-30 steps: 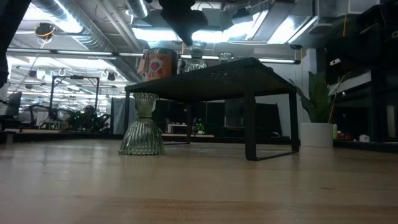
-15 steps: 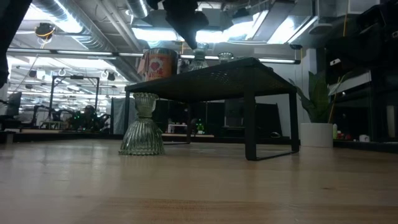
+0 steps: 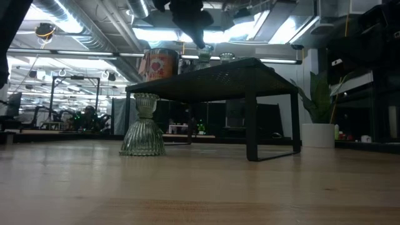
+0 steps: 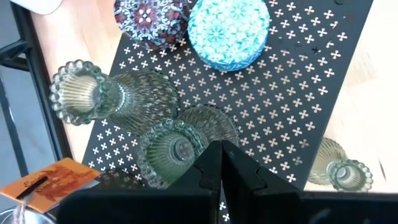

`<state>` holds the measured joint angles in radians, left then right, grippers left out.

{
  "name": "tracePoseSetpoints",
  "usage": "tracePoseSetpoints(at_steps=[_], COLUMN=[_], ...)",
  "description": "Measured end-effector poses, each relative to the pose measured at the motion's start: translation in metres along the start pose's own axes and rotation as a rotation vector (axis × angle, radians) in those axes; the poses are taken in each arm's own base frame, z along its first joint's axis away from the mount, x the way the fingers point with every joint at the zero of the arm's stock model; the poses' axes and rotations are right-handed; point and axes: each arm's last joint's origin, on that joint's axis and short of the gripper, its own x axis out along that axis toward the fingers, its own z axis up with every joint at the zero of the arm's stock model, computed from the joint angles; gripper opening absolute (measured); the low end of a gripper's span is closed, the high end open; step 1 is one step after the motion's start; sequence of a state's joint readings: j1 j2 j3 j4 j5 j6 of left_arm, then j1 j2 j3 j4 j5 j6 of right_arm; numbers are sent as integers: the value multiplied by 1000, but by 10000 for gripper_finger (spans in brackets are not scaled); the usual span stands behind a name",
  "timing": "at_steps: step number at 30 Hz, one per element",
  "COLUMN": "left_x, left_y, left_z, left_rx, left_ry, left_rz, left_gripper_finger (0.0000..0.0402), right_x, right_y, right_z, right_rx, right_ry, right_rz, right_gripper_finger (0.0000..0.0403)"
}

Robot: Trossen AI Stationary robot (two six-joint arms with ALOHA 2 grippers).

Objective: Pick & Place candle stick holders
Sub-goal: Put the left glass candle holder on the shelf, then adjust the glass candle holders on the shelf

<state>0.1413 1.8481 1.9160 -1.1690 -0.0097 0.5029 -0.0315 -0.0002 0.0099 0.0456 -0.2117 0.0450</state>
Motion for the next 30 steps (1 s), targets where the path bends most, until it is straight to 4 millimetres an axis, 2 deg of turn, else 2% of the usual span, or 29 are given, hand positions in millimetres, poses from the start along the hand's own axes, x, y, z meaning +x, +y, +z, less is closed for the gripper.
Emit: tracePoseSetpoints(at_steps=[12,20,30], left_x=[0,-1,-5], left_y=[0,6,33], left_z=[1,12,17], left_rx=[3,9,-59], left_ry=[-58,-169,-308], left_rz=[-88,-26,113], left_gripper_finger=[1,2,1], right_x=[0,0,0], right_y=[0,0,0], right_z=[0,0,0], right_rx=[0,0,0], right_ry=[1,0,0], right_rz=[0,0,0], right_gripper_finger=[16,16,16])
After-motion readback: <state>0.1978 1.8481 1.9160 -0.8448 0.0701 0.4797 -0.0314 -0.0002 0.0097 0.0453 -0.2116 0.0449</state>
